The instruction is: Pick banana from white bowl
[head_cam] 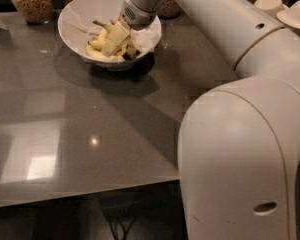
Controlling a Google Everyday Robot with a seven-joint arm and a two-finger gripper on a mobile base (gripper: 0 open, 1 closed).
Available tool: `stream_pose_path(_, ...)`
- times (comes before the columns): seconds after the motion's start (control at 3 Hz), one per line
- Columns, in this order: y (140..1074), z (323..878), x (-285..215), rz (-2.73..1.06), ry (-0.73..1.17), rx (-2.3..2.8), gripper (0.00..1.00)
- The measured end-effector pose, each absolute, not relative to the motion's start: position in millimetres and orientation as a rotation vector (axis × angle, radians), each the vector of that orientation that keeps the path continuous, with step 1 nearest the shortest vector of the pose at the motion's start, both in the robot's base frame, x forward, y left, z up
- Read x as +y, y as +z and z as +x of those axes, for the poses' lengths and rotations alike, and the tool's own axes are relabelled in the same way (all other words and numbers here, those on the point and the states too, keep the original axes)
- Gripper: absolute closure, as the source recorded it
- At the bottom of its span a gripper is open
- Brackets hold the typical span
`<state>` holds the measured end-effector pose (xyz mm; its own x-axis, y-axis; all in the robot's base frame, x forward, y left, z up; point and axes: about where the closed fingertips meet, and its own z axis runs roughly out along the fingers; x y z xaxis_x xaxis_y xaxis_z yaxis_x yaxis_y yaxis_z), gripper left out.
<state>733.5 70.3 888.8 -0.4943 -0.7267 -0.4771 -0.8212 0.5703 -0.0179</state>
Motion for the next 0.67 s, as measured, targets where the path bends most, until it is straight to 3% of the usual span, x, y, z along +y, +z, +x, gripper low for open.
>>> stream_pose_path(0.67,872,739,94,-1.272,0.349,2.389,0.35)
